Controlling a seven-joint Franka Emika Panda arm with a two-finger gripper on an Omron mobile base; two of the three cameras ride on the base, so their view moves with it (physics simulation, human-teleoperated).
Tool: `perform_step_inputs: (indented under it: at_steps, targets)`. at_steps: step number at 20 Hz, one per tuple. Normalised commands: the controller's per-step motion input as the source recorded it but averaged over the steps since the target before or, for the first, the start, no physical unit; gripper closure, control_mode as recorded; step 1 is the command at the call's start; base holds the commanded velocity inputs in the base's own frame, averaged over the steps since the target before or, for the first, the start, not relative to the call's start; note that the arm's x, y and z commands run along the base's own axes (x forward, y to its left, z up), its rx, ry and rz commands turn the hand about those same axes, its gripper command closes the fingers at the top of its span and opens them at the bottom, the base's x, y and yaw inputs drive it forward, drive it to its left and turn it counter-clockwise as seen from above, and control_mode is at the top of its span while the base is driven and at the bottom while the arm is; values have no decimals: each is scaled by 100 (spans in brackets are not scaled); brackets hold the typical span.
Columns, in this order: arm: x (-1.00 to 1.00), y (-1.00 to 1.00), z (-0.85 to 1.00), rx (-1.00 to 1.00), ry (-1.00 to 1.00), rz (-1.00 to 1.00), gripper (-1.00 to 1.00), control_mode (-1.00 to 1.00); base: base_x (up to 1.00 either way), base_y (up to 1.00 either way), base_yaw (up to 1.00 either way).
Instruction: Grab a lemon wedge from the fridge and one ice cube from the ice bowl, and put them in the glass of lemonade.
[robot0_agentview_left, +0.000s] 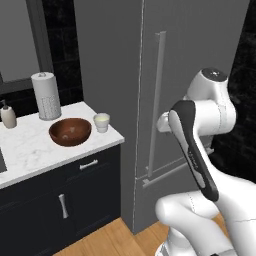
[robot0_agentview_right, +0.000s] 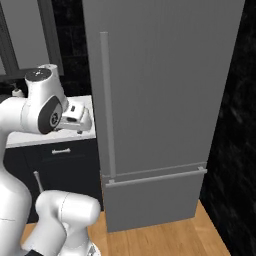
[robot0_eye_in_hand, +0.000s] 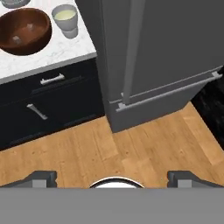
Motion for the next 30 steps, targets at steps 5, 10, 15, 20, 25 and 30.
perform_step_inputs:
  at_steps: [5, 10, 15, 20, 25, 30]
  targets:
    - [38, -14, 58, -14, -29, 20, -100, -100, 0, 0, 0]
    - [100, -77, 13, 0, 6, 29, -100, -100, 0, 0, 0]
    - [100, -18, -34, 0, 4, 11, -100, -100, 0, 0, 0]
    - [100, 23, -18, 1, -3, 2, -100, -100, 0, 0, 0]
    - [100, 35, -14, 0, 0, 0, -100, -100, 0, 0, 0]
    - [85, 15, -30, 0, -1, -3, -100, -100, 0, 0, 0]
